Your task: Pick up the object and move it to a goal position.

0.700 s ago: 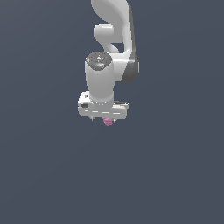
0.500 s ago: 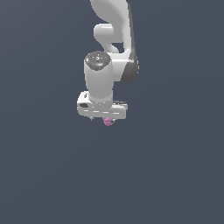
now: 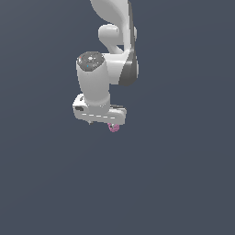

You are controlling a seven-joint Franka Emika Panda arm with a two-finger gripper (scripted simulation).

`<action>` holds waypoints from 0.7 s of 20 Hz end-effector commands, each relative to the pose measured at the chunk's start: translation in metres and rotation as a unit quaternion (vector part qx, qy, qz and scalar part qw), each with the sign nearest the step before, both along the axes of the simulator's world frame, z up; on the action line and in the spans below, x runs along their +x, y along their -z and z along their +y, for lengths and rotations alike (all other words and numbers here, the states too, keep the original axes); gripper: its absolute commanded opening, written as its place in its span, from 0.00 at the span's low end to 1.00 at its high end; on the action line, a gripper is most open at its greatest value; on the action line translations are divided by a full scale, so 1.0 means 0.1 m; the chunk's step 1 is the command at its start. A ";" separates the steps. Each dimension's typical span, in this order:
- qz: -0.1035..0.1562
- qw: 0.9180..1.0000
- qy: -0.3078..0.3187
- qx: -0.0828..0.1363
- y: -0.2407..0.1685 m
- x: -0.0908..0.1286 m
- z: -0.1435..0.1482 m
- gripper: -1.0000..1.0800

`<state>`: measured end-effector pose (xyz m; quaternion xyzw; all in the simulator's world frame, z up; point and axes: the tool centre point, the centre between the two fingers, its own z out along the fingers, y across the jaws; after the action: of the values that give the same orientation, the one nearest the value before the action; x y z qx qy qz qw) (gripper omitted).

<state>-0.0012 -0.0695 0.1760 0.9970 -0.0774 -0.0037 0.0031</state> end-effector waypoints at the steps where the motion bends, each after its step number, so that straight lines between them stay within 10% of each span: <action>1: 0.000 1.000 -0.002 0.000 0.01 -0.01 0.01 0.96; 14: -0.001 0.995 -0.096 0.001 0.32 -0.35 0.18 0.96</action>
<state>-0.0294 -0.0548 0.1493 1.0000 0.0017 -0.0029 0.0023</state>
